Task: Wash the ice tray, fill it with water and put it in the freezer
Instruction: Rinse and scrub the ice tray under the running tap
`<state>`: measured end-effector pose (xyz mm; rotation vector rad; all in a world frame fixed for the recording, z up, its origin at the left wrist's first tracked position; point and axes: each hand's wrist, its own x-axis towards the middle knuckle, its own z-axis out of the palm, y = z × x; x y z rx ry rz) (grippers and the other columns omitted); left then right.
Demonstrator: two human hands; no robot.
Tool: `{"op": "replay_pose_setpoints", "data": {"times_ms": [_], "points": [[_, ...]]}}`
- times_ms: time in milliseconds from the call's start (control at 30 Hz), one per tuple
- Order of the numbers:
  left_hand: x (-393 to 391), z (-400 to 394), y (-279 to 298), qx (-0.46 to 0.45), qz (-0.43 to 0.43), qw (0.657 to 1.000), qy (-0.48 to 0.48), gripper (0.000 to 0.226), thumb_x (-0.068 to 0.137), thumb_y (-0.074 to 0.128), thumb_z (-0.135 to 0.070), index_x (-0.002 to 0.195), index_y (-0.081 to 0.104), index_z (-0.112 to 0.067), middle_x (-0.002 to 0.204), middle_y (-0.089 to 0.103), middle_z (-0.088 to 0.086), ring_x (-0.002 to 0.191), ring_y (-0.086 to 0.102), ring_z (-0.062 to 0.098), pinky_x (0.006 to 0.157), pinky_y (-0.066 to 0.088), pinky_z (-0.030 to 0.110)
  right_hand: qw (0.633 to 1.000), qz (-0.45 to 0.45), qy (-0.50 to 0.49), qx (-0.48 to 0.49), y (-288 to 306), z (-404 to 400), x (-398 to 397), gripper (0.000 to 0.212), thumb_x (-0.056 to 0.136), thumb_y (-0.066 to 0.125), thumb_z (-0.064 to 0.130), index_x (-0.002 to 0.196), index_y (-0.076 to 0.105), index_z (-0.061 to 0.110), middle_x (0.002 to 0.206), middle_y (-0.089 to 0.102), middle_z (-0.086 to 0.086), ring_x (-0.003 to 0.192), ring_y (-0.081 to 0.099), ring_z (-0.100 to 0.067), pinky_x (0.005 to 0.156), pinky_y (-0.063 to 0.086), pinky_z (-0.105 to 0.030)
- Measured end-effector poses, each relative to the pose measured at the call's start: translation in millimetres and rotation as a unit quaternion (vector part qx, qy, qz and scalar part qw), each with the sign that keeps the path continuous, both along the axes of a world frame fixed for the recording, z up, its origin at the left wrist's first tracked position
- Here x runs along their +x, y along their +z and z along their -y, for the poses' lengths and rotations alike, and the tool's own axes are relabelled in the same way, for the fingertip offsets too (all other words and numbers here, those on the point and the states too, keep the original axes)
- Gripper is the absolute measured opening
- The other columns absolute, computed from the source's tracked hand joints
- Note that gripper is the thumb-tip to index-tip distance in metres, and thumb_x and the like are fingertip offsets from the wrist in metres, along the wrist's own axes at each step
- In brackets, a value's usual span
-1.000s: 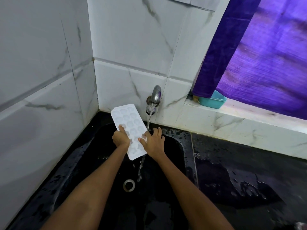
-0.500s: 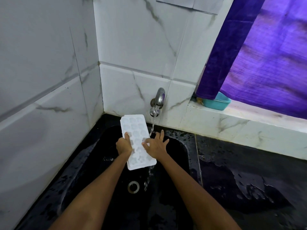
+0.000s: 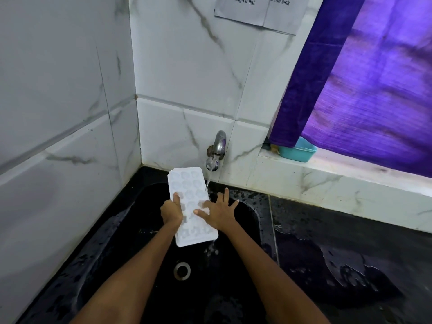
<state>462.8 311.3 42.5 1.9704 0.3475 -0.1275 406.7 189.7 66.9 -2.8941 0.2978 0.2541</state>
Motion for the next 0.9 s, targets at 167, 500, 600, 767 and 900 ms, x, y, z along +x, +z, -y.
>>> {"op": "replay_pose_setpoints", "data": {"times_ms": [167, 500, 600, 767, 900], "points": [[-4.8, 2.5, 4.7, -0.014, -0.020, 1.000, 0.013, 0.057, 0.102, 0.033, -0.033, 0.106, 0.061, 0.017, 0.110, 0.065, 0.030, 0.104, 0.062, 0.043, 0.086, 0.048, 0.040, 0.999, -0.027, -0.004, 0.044, -6.6, -4.1, -7.1, 0.067, 0.085, 0.038, 0.068, 0.141, 0.034, 0.031, 0.156, -0.003, -0.020, 0.140, -0.026, -0.035, 0.105, -0.005, -0.070], [-7.6, 2.3, 2.9, 0.011, -0.020, 1.000, -0.013, 0.058, 0.103, 0.032, -0.033, 0.107, 0.061, 0.018, 0.111, 0.064, 0.032, 0.106, 0.061, 0.043, 0.088, 0.047, 0.042, 0.999, -0.018, -0.028, 0.032, -5.9, -7.2, -13.5, 0.064, 0.088, 0.033, 0.066, 0.138, 0.042, 0.026, 0.156, 0.003, -0.022, 0.142, -0.020, -0.037, 0.108, -0.004, -0.067], [-9.0, 1.7, -0.1, 0.003, -0.021, 0.999, -0.025, 0.058, 0.102, 0.033, -0.034, 0.107, 0.062, 0.017, 0.111, 0.064, 0.031, 0.105, 0.061, 0.043, 0.088, 0.048, 0.041, 0.995, 0.075, -0.052, 0.031, 1.4, -6.2, -6.9, 0.068, 0.089, 0.028, 0.065, 0.129, 0.051, 0.016, 0.155, 0.014, -0.019, 0.145, -0.007, -0.033, 0.113, 0.005, -0.058], [-14.9, 9.4, -2.4, 0.013, -0.004, 0.998, -0.054, 0.059, 0.102, 0.033, -0.034, 0.099, 0.063, 0.017, 0.104, 0.067, 0.030, 0.099, 0.063, 0.041, 0.083, 0.049, 0.039, 0.997, 0.025, -0.069, 0.015, -2.9, -13.1, 3.6, 0.070, 0.089, 0.030, 0.064, 0.138, 0.039, 0.015, 0.155, -0.001, -0.025, 0.142, -0.017, -0.038, 0.110, 0.003, -0.064], [-12.4, -1.5, -6.5, 0.028, -0.013, 0.998, -0.047, 0.059, 0.102, 0.033, -0.034, 0.101, 0.062, 0.018, 0.106, 0.066, 0.031, 0.101, 0.063, 0.042, 0.083, 0.049, 0.040, 0.995, -0.012, -0.042, 0.092, -7.8, -5.6, 3.8, 0.072, 0.083, 0.043, 0.067, 0.142, 0.034, 0.027, 0.155, -0.009, -0.022, 0.140, -0.027, -0.036, 0.109, 0.000, -0.065]]}}
